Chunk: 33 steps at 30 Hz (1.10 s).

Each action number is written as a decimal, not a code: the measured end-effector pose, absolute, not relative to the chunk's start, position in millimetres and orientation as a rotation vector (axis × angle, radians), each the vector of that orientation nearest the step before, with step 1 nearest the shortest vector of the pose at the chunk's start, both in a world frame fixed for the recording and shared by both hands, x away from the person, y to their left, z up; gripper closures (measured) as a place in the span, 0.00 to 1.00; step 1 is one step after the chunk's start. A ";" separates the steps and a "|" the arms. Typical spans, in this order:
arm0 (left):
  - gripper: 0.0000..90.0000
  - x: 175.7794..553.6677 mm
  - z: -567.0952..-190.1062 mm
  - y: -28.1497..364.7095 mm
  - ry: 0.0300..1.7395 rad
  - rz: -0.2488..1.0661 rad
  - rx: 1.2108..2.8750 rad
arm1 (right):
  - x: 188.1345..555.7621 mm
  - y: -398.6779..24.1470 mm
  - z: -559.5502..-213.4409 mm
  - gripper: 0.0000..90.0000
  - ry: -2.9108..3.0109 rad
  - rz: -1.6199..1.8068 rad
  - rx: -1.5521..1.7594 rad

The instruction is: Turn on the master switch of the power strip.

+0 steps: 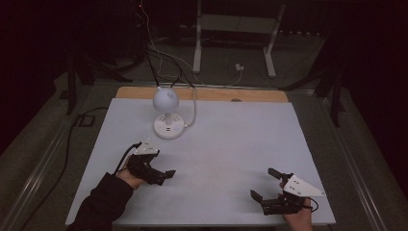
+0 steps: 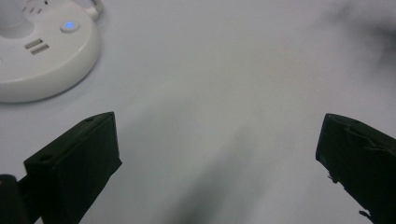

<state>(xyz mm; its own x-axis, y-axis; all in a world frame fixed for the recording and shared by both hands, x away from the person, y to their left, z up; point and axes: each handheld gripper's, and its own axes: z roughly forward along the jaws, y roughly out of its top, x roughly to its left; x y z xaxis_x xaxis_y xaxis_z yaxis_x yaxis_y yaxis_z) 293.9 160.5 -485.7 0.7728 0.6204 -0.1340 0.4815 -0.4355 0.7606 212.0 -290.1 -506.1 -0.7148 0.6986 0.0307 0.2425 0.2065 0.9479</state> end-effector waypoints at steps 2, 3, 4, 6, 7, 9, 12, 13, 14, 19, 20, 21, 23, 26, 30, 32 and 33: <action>0.00 288.5 -486.6 163.9 0.814 0.204 2.112 | 212.0 -290.2 -506.2 0.00 2.082 1.519 0.875; 0.00 286.5 -487.2 164.8 0.813 0.203 2.111 | 211.9 -290.1 -506.4 0.00 2.083 1.518 0.877; 0.00 283.8 -488.2 166.1 0.812 0.197 2.110 | 212.0 -290.2 -506.4 0.00 2.084 1.518 0.877; 0.00 277.8 -490.5 168.5 0.811 0.201 2.114 | 211.9 -290.1 -506.4 0.00 2.084 1.517 0.875; 0.00 275.0 -491.6 169.9 0.807 0.203 2.116 | 211.8 -290.1 -506.2 0.00 2.083 1.518 0.876; 0.00 270.1 -494.0 172.8 0.808 0.209 2.124 | 211.8 -290.0 -506.2 0.00 2.083 1.517 0.874; 0.00 263.5 -498.5 176.4 0.807 0.217 2.138 | 211.9 -289.6 -506.6 0.00 2.086 1.515 0.875; 0.00 261.3 -499.8 177.7 0.806 0.216 2.138 | 211.8 -289.4 -506.5 0.00 2.086 1.515 0.873; 0.00 259.2 -500.9 179.1 0.807 0.218 2.137 | 211.7 -289.3 -506.4 0.00 2.086 1.516 0.872; 0.00 250.4 -505.7 187.6 0.814 0.212 2.125 | 211.4 -289.0 -506.3 0.00 2.089 1.511 0.871; 0.00 249.3 -506.3 189.0 0.812 0.210 2.124 | 211.3 -289.0 -506.1 0.00 2.088 1.511 0.868; 0.00 247.8 -507.4 190.6 0.816 0.205 2.121 | 211.1 -288.9 -505.9 0.00 2.088 1.511 0.869; 0.00 245.1 -509.6 193.5 0.816 0.204 2.123 | 210.9 -288.8 -505.9 0.00 2.090 1.509 0.867; 0.00 240.3 -511.3 198.6 0.822 0.206 2.114 | 210.5 -288.6 -505.5 0.00 2.090 1.508 0.867; 0.00 234.2 -513.5 204.5 0.835 0.209 2.110 | 210.5 -288.6 -505.6 0.00 2.090 1.506 0.865; 0.00 230.2 -515.3 208.2 0.839 0.209 2.106 | 210.6 -288.4 -505.8 0.00 2.091 1.506 0.864; 0.00 228.9 -515.8 209.2 0.842 0.211 2.103 | 210.5 -288.2 -505.8 0.00 2.092 1.505 0.863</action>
